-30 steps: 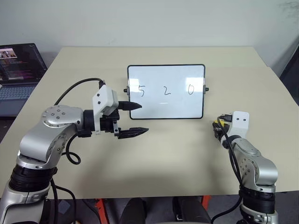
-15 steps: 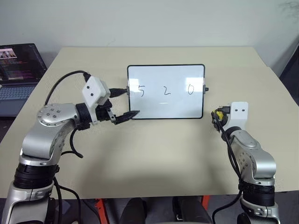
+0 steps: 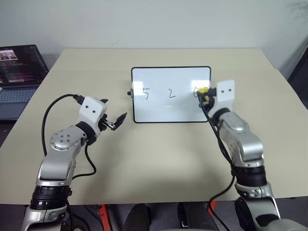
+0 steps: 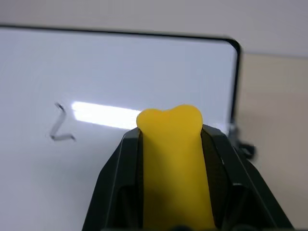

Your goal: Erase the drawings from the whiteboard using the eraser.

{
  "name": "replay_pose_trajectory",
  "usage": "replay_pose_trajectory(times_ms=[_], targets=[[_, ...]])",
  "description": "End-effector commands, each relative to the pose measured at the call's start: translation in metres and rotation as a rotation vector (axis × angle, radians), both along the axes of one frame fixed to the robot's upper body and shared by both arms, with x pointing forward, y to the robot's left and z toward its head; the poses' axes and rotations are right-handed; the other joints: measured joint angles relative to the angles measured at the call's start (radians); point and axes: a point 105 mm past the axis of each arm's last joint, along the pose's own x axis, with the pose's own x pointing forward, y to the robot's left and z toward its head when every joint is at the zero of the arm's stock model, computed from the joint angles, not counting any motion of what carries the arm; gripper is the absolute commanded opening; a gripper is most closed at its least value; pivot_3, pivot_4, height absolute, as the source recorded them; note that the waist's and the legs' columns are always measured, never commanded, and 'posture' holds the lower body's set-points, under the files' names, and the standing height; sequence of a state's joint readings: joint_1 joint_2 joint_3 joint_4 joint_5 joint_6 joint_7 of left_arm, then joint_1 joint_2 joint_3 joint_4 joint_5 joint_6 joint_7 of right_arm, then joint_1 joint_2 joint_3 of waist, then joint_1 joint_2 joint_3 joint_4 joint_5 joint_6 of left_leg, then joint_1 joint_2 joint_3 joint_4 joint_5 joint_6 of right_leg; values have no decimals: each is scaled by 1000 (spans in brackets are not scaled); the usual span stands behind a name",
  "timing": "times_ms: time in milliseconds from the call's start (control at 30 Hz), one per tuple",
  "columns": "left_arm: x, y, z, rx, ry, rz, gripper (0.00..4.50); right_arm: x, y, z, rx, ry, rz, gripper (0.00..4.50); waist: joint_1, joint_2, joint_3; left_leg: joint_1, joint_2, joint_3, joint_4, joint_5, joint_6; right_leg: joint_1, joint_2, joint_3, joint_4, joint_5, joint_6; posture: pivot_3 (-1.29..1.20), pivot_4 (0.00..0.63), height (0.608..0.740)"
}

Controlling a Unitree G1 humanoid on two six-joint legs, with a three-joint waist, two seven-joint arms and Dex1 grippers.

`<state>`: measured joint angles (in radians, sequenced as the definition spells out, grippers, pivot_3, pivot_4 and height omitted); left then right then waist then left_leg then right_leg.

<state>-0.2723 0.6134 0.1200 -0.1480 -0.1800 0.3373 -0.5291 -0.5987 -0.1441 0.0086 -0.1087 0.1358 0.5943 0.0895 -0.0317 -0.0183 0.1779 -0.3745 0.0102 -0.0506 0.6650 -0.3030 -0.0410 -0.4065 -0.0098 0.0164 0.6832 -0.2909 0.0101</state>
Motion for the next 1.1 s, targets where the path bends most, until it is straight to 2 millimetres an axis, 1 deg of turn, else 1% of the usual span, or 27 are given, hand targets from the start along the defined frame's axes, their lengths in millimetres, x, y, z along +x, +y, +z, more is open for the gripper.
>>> replay_pose_trajectory(times_ms=[33, 100, 233, 400, 533, 833, 1000, 1100], targets=[[4, -8, 11, -28, -54, -15, 4500, 9, 24, 16, 5, -71, 69, 1280, 0, 0, 0, 0, 0, 0, 0, 0, 0, 0, 0, 0, 0, 0, 0, 0, 150, 740], [4, -17, 11, -40, -55, -40, 4500, 13, 35, 18, 5, -81, 97, 1280, 0, 0, 0, 0, 0, 0, 0, 0, 0, 0, -1, 0, -1, 0, 0, 0, 150, 740], [2, -28, 10, -63, -49, -75, 4500, 19, 51, 21, 3, -101, 136, 1280, 0, 0, 0, -1, 0, 1, 0, 0, -1, -1, -1, 0, -1, 0, 0, 0, 150, 740], [-2, -33, 6, -68, -39, -80, 4500, 21, 72, 23, -19, -123, 198, 1280, 0, 0, 0, -3, 0, 0, 0, 1, -1, -2, -1, 0, -1, 0, 0, 0, 150, 740], [-4, -38, 0, -68, -19, -89, 4500, 20, 91, 30, -38, -158, 246, 1280, -2, 0, 0, -3, 0, 1, 0, 1, -1, -3, -1, 0, 0, 1, 0, 0, 150, 740], [-3, -39, -4, -67, -6, -85, 4500, 20, 141, 50, -66, -237, 347, 1280, -2, 0, 0, -3, 0, 1, 1, 1, -1, -5, -1, 0, 5, 1, 0, 0, 150, 740], [-4, -34, -7, -58, -2, -57, 4500, 18, 163, 48, -95, -258, 399, 1280, -2, -1, 0, -3, 0, 1, 2, 1, -1, -5, -1, 0, 6, 1, 0, 0, 150, 740], [-6, -33, -7, -61, -2, -48, 4500, 19, 169, 43, -116, -260, 415, 1280, -2, -1, 0, -3, 0, 1, 2, 1, -1, -5, -1, 0, 6, 1, 0, 0, 150, 740]])
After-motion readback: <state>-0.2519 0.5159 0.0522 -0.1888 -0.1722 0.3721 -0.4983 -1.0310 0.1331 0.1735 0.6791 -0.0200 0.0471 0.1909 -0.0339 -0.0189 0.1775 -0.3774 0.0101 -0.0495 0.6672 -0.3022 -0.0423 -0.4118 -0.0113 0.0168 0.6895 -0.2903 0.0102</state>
